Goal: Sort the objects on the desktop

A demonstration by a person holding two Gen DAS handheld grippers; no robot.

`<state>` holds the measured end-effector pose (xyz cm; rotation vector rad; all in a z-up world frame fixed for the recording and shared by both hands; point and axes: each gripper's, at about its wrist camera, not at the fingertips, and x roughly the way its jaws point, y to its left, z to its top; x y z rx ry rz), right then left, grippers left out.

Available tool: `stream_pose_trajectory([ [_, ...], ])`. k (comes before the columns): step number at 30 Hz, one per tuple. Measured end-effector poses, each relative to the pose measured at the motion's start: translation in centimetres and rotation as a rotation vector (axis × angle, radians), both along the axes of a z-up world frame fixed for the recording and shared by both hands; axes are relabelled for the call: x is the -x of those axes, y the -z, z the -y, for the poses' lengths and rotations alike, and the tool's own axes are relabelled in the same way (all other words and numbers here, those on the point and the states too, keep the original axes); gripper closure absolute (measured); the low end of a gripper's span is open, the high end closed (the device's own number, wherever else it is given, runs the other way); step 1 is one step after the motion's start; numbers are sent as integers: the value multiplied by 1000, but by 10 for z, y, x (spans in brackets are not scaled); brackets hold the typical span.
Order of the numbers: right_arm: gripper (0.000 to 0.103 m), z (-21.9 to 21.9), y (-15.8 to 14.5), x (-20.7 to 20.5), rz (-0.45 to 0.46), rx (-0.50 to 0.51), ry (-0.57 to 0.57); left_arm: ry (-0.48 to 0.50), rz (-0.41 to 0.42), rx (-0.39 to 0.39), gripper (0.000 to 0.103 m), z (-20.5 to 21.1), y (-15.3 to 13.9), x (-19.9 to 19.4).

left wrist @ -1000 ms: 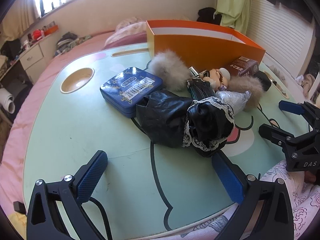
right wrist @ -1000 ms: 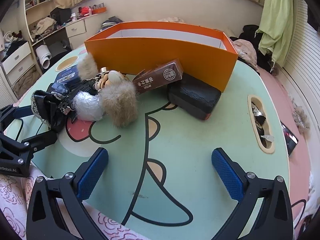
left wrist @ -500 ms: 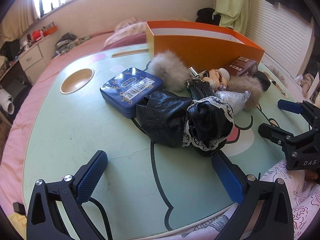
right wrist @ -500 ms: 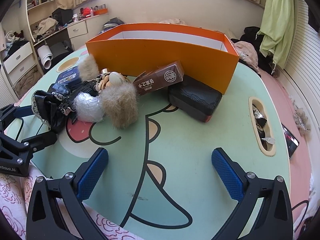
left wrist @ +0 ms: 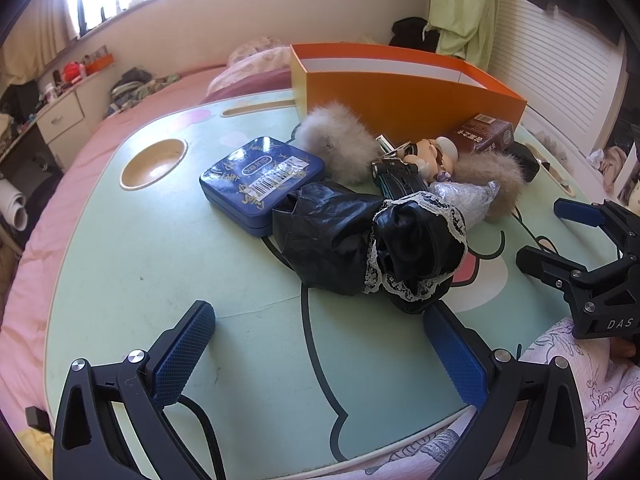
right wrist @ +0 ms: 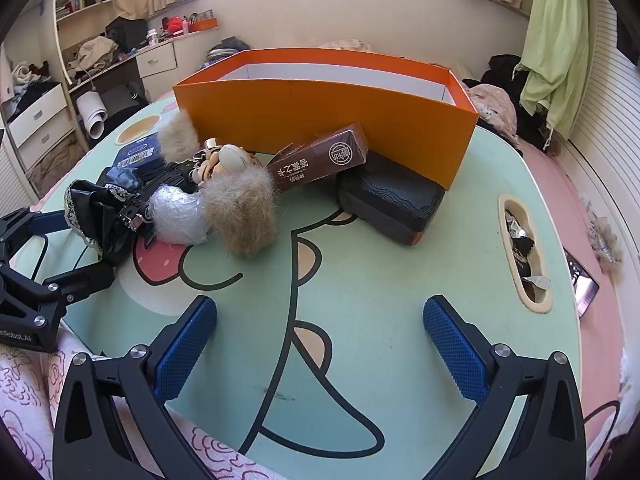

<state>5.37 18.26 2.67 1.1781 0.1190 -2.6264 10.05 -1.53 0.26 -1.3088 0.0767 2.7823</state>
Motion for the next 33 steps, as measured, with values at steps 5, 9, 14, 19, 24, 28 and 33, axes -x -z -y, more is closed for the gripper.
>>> stream_pose_trajectory([
  [5,0,0,-3,1,0,-1,-2,-1,0,0,0,0,0,0],
  [9,0,0,-3,1,0,-2,-2,-1,-1,0,0,0,0,0],
  [14,0,0,-3,0,0,-2,-3,1,-7,-5,0,1,-1,-1],
  [19,0,-1,-3,0,0,-1,-4,22,-66,-186,0,23,-9,-8],
  [24,0,-1,-6,0,1,0,-7,56,-144,-282,21,31,-24,-14],
  [28,0,-1,-6,-1,0,-1,-7,82,-180,-202,21,13,-36,-5],
  [33,0,0,-6,-1,0,-1,-7,107,-170,-102,21,-11,-43,15],
])
